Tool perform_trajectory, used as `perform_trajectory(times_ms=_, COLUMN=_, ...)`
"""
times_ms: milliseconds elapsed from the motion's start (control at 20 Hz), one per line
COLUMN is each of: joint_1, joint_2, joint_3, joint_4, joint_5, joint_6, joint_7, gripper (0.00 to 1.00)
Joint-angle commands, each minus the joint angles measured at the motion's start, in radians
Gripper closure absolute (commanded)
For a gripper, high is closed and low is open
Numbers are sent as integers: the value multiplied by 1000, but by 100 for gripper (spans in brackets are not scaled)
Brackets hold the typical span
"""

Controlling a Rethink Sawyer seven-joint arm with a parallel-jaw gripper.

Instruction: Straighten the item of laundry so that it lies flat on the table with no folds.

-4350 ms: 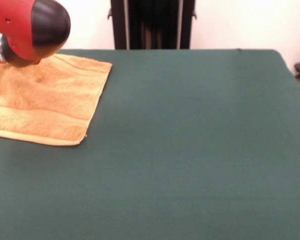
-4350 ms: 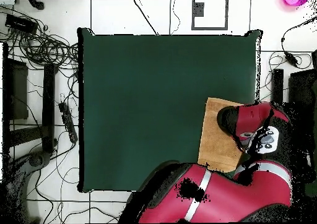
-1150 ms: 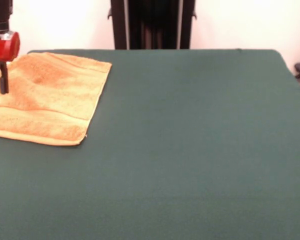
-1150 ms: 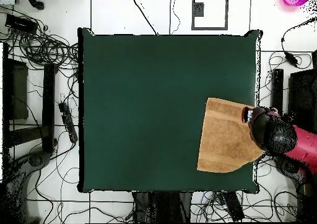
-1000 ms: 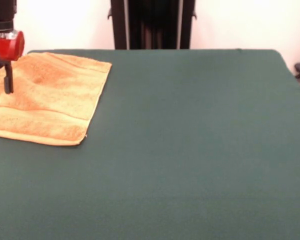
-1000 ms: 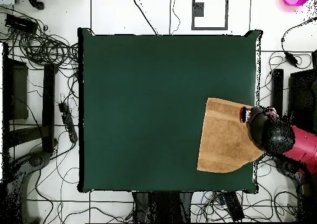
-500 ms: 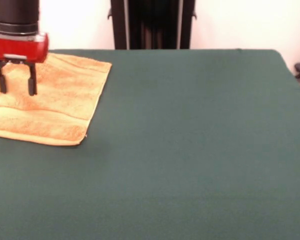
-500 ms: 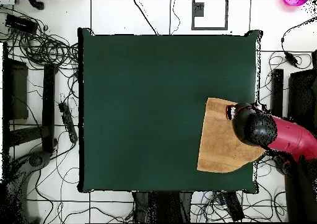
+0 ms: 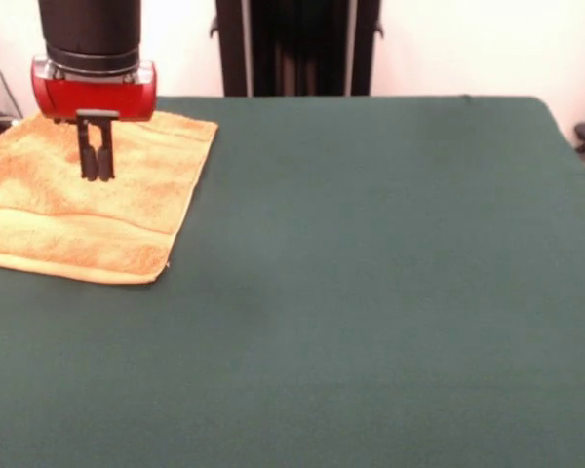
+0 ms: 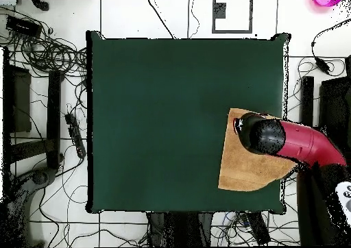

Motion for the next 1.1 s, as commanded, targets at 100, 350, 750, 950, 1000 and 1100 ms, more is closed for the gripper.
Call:
perform_trajectory(times_ms=100, joint_1=35, joint_2=58, joint_3=5, joint_4=41, joint_5=-4, joint_6=77, joint_7=87, gripper=100)
perform_trajectory(times_ms=350, joint_1=54, joint_2=90, joint_3=-31, joint_4=3, joint_5=-16, joint_6=115, joint_7=97, gripper=100)
perform_trajectory(times_ms=750, joint_1=19, joint_2=147, joint_3=1, joint_4=-23, joint_5=21, joint_6=129, joint_7=56, gripper=100)
perform_trajectory(times_ms=950, joint_1=-16, joint_2=166, joint_3=53, joint_4=-20, joint_5=47, joint_6=128, joint_7=21, gripper=100)
perform_trajectory(times_ms=1000, joint_1=-21, joint_2=163, joint_3=60, joint_4=-13, joint_5=49, joint_6=125, joint_7=18, gripper=100)
perform_trajectory(times_ms=1100, joint_1=-47, joint_2=161, joint_3=90, joint_4=11, joint_5=55, joint_6=87, joint_7=8, gripper=100)
